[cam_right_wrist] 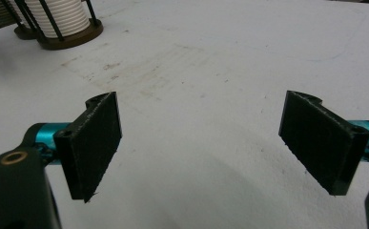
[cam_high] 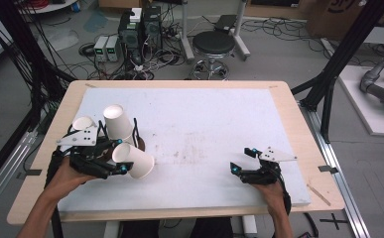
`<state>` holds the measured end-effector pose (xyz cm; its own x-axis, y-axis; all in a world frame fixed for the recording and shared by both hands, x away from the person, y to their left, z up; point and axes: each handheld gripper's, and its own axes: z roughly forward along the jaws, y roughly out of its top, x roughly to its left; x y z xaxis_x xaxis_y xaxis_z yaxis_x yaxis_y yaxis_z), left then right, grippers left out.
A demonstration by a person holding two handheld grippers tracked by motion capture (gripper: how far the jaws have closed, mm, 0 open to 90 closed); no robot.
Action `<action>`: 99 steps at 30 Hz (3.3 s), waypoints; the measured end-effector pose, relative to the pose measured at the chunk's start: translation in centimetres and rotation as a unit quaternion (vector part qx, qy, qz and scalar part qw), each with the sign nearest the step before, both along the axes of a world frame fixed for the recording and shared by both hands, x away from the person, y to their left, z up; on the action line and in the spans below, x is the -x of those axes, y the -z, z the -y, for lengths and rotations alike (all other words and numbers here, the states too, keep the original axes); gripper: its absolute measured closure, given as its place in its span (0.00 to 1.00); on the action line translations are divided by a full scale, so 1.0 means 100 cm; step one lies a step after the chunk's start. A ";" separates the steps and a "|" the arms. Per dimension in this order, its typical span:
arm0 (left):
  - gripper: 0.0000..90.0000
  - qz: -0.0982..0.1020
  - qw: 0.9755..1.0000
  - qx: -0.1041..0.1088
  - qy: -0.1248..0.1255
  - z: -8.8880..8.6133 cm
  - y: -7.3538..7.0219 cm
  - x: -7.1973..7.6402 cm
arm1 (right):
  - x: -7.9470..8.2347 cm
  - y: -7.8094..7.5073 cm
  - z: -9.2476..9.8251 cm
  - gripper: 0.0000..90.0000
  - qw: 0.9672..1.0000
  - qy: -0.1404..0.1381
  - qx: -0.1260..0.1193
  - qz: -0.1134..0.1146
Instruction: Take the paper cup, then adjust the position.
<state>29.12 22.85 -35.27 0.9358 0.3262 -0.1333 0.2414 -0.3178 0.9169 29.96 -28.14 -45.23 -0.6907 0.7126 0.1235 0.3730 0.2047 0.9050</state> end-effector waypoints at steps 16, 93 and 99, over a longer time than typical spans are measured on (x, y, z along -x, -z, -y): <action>0.35 -0.002 1.000 -0.002 0.002 0.004 0.002 -0.005 | 0.002 0.000 -0.001 0.16 1.000 -0.005 0.003 0.002; 0.36 0.010 0.995 0.094 0.032 0.057 0.025 -0.010 | -0.021 -0.084 -0.080 0.16 0.963 -0.262 -0.050 0.039; 0.36 0.012 0.995 0.100 0.028 0.061 0.026 -0.015 | -0.027 -0.088 -0.093 0.16 0.958 -0.280 -0.049 0.031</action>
